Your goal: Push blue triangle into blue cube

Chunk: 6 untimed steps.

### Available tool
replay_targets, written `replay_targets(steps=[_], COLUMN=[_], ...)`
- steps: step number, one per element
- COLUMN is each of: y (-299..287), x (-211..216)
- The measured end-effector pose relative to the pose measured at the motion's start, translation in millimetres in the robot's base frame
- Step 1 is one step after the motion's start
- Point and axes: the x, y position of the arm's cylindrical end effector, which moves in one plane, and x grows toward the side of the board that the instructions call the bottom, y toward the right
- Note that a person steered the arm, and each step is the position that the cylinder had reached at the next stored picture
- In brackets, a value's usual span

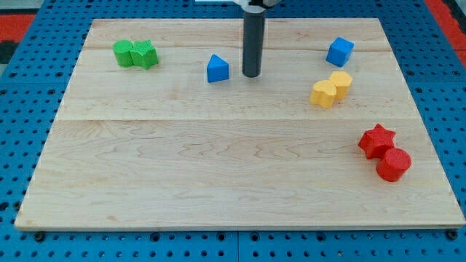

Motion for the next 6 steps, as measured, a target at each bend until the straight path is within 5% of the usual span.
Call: replay_targets(steps=[2,3,4,6], y=[-115,-115,-76,-40], x=[47,45,-9,-13])
